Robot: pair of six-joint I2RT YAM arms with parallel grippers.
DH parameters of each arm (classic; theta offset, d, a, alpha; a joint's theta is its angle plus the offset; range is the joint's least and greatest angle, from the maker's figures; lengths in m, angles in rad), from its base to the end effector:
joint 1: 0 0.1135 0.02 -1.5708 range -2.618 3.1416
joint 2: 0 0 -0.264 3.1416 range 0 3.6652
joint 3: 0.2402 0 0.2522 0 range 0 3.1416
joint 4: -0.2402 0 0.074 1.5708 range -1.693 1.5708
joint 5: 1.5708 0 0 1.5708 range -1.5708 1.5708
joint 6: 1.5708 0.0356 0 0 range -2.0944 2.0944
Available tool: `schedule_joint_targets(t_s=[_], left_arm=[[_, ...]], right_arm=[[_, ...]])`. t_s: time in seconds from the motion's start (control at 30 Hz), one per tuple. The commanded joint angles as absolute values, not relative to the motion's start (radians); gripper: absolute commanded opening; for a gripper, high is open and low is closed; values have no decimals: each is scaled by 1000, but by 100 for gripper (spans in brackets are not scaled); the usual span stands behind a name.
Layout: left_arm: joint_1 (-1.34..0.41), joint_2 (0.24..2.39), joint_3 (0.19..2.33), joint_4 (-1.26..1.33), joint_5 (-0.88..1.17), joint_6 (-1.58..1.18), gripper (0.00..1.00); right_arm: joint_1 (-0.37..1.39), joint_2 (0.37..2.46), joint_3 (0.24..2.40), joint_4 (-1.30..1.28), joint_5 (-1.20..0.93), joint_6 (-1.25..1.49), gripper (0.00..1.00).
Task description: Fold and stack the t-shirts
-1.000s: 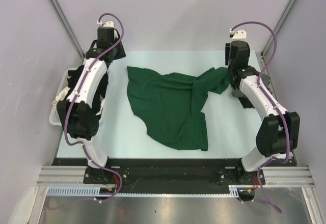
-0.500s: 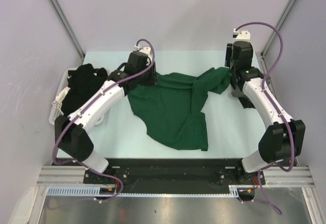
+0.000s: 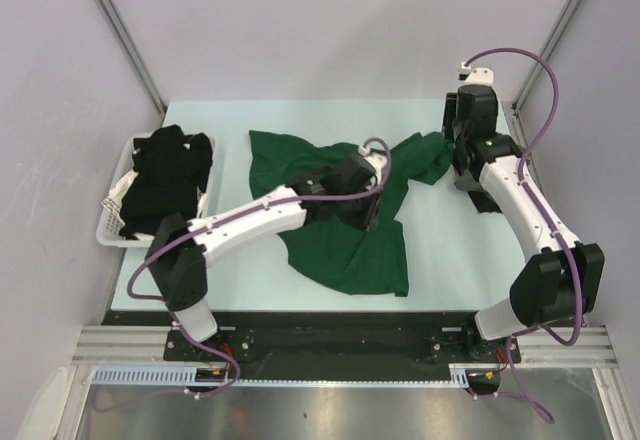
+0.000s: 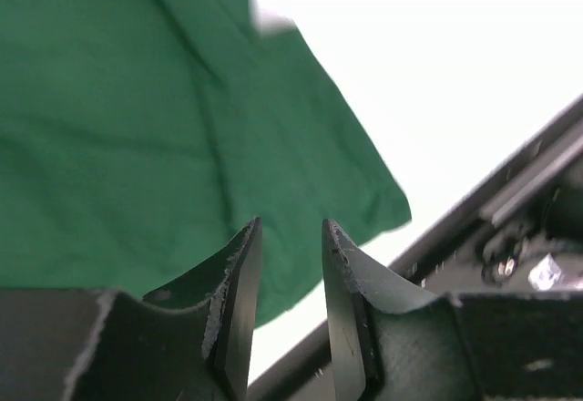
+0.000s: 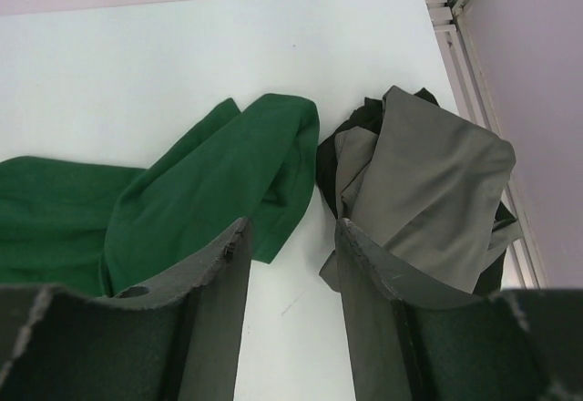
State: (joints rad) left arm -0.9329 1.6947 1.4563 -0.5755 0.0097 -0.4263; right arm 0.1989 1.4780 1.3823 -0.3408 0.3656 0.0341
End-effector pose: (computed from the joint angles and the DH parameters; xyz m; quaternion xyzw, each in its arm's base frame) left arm 0.2261 -0.3055 0.2963 0.2346 0.8991 -0.2357 0.2846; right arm 0.3381 0.0552 0.3673 0.0291 0.8346 -0.0909 0.5425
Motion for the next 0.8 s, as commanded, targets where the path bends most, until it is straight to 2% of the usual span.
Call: schedule_joint_targets(t_s=[0.0,0.37,0.77], left_arm=[[-998,1744,1523,-646,46,-396,37],[-1083,1775,1474,-675,83,-333,38],[-1190,1979,1644,-749,155,-233,40]], right_arm=[[189,1407,1401,-328,379,51,47],[175,1316,1436,-311,514,32,50],[170,1292,1450,-327,517,23,52]])
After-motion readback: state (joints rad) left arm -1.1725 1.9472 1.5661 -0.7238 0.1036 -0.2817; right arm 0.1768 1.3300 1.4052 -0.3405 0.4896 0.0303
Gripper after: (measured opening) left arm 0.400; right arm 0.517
